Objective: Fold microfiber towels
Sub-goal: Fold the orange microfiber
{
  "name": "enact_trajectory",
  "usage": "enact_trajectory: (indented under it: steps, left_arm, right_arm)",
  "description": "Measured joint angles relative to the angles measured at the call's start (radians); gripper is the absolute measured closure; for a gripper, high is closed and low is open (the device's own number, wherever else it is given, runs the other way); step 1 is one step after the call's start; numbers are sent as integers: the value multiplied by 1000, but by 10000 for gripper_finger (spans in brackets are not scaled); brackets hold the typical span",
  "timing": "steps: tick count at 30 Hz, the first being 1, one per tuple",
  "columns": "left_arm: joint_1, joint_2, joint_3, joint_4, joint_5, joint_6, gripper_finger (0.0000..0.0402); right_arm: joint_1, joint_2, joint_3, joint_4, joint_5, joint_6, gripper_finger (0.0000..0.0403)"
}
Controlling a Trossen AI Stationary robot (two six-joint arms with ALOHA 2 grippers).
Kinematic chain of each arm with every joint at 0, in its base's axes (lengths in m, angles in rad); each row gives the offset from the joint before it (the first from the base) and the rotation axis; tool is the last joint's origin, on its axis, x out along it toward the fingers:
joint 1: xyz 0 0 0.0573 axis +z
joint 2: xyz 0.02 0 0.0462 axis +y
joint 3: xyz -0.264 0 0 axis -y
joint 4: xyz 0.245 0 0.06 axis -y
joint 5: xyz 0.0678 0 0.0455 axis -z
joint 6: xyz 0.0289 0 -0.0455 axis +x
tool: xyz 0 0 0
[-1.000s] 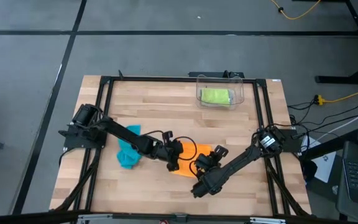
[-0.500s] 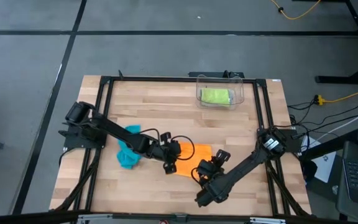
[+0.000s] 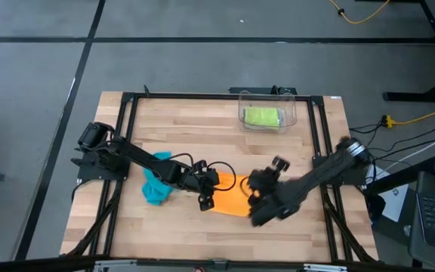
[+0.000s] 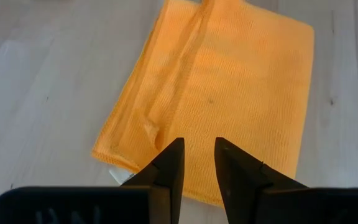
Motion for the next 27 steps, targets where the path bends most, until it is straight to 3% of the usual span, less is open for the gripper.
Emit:
enact_trajectory:
  steps: [2, 7, 11, 15, 20, 24, 27]
  left_arm:
    - [0, 0, 0, -5, 0, -10, 321]
    - [0, 0, 0, -16, 0, -19, 321]
    - [0, 0, 0, -20, -5, -19, 321]
    - [0, 0, 0, -20, -7, -19, 321]
    - [0, 0, 0, -20, -7, -20, 321]
    - [0, 0, 0, -21, 1, -19, 321]
    - [0, 0, 0, -21, 2, -19, 321]
  right_arm:
    - [-14, -85, -37, 0, -31, -3, 301]
    - [-35, -318, -185, 21, -227, 15, 309]
    - [-36, -492, -386, 170, -404, 63, 317]
    - [-22, -610, -651, 523, -512, 48, 325]
    - [-5, -626, -953, 1057, -513, -28, 328]
    - [-7, -598, -1098, 1388, -507, 30, 328]
    - [-6, -568, -1159, 1488, -478, 37, 328]
